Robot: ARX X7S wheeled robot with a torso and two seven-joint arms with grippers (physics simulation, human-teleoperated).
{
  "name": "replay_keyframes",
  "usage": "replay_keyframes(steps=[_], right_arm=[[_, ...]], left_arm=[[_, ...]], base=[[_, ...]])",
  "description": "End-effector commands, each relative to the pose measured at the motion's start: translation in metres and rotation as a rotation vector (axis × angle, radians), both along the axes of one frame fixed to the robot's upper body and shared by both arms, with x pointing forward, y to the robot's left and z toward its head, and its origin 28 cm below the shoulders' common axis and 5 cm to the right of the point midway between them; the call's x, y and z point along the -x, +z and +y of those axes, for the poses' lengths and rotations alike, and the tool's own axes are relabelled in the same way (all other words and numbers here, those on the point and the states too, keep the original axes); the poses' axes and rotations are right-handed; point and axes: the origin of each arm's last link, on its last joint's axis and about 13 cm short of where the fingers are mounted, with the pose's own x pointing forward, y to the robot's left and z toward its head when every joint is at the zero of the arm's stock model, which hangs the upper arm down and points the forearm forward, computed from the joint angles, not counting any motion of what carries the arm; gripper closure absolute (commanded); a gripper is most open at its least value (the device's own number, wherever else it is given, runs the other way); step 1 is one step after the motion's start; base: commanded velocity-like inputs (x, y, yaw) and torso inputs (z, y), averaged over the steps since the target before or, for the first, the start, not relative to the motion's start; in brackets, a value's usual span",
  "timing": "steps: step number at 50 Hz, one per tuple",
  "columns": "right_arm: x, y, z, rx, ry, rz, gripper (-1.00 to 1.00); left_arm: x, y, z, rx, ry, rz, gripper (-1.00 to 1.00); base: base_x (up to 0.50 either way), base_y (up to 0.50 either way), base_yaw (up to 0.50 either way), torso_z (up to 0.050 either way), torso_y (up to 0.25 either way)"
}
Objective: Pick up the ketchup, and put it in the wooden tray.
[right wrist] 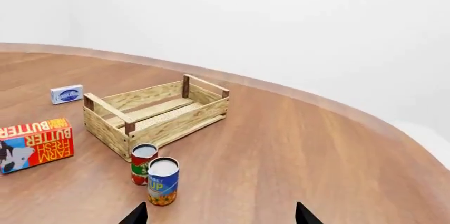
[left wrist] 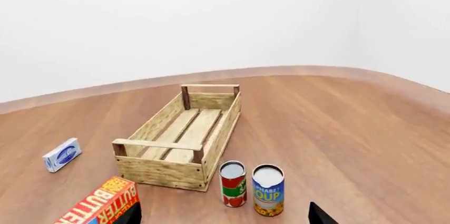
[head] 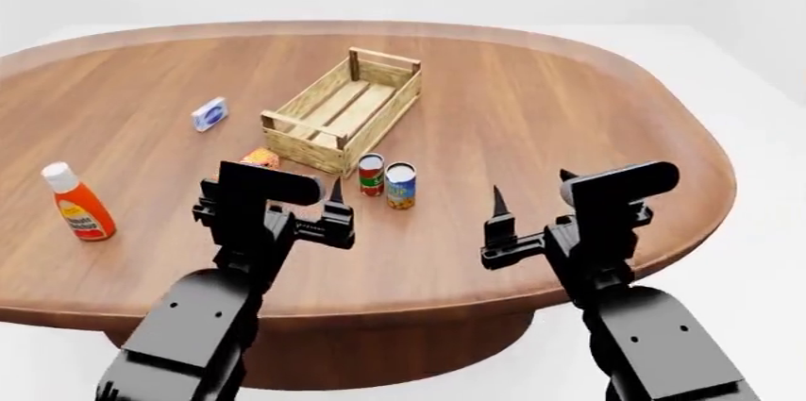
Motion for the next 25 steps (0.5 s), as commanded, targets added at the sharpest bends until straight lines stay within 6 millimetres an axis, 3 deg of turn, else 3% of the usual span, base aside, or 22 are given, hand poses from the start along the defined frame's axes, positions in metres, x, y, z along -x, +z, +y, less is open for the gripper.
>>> replay_keyframes(steps=[1, 14, 25], right_arm=[[-0.014, 0.04, -0.01, 0.029, 0.051, -0.017, -1.0], [-0.026, 0.062, -0.011, 0.077, 0.083, -0.038, -1.0], [-0.031, 0.069, -0.009, 0.089, 0.091, -0.052, -1.0]], left_arm=[[-0.016, 0.03, 0.0, -0.012, -0.006, 0.007, -1.0], [-0.026, 0.048, 0.004, 0.018, 0.018, -0.011, -1.0], [-0.03, 0.055, 0.006, 0.029, 0.031, -0.032, -1.0]], base=[[0.43, 0.0, 0.0, 0.0, 0.0], [0.5, 0.0, 0.0, 0.0, 0.0], [0.5, 0.0, 0.0, 0.0, 0.0]])
